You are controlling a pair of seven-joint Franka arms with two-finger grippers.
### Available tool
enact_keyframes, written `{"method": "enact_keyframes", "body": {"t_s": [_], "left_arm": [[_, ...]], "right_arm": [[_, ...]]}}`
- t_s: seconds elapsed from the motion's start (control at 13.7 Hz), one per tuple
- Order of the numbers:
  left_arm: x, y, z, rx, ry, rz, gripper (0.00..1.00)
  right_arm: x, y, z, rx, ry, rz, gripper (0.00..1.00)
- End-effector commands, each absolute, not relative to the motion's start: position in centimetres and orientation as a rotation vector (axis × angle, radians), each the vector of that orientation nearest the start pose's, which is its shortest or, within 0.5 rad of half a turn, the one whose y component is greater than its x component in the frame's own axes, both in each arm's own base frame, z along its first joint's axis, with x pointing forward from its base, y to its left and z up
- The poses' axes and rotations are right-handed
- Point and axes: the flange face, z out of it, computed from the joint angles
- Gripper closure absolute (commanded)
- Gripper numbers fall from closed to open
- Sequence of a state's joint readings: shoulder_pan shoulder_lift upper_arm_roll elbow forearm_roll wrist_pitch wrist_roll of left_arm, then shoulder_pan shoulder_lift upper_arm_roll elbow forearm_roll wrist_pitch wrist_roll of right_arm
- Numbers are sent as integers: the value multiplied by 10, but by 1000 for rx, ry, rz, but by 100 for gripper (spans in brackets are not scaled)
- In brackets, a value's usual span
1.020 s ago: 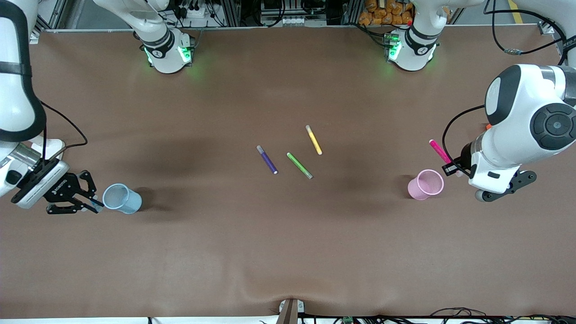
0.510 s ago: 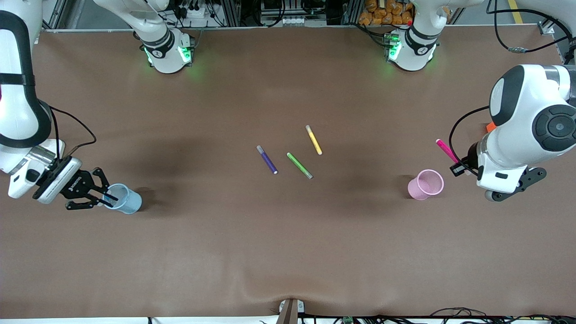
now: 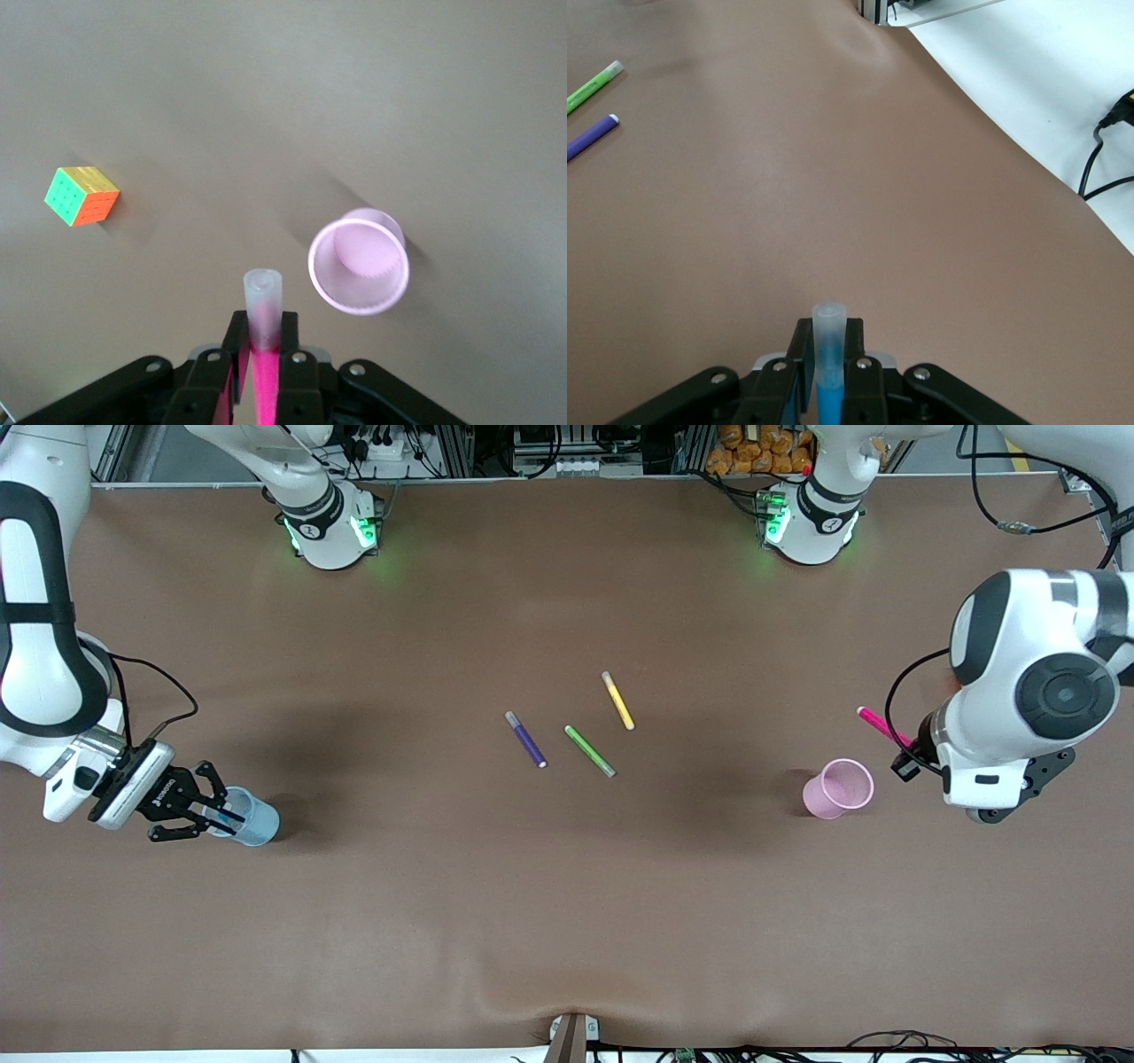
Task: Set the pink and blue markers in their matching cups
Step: 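Lower the blue marker into the blue cup while the left gripper lowers pink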
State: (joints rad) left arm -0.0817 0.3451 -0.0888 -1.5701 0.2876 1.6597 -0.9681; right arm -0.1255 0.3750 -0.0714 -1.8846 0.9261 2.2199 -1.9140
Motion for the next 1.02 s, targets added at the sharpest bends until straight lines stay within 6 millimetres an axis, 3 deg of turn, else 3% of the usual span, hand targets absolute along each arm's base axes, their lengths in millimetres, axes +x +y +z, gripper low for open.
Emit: {"method": "enact_keyframes", "body": {"t_s": [0.0, 0.07, 0.29, 0.44, 0.58, 0.66, 0.73, 0.8, 0.87, 0.95], "left_arm": [[637, -78, 409, -2477, -1084, 34, 100], [640, -78, 402, -2449, -1078, 15, 100], [655, -78, 404, -2429, -1088, -47, 100], [663, -83, 392, -2393, -1219, -115, 100], [667, -99, 376, -2384, -1190, -168, 100], [669, -96, 370, -2358, -1169, -193, 100], [670, -97, 364, -2343, -1156, -206, 100], [670, -97, 351, -2315, -1188, -203, 100], [670, -103, 342, -2298, -1204, -205, 100], [668, -111, 333, -2297, -1191, -199, 100]], "right_arm": [[621, -104, 308, -2209, -1407, -841, 100], [620, -105, 304, -2207, -1407, -834, 100], [618, -115, 298, -2215, -1397, -832, 100], [618, -116, 294, -2217, -1393, -827, 100], [616, -123, 289, -2217, -1400, -828, 100], [616, -124, 287, -2216, -1398, -825, 100], [616, -123, 287, -2213, -1398, -824, 88], [616, -123, 286, -2214, -1393, -821, 31], [615, -123, 285, -2216, -1389, -818, 0], [616, -122, 286, -2216, -1386, -820, 0]]}}
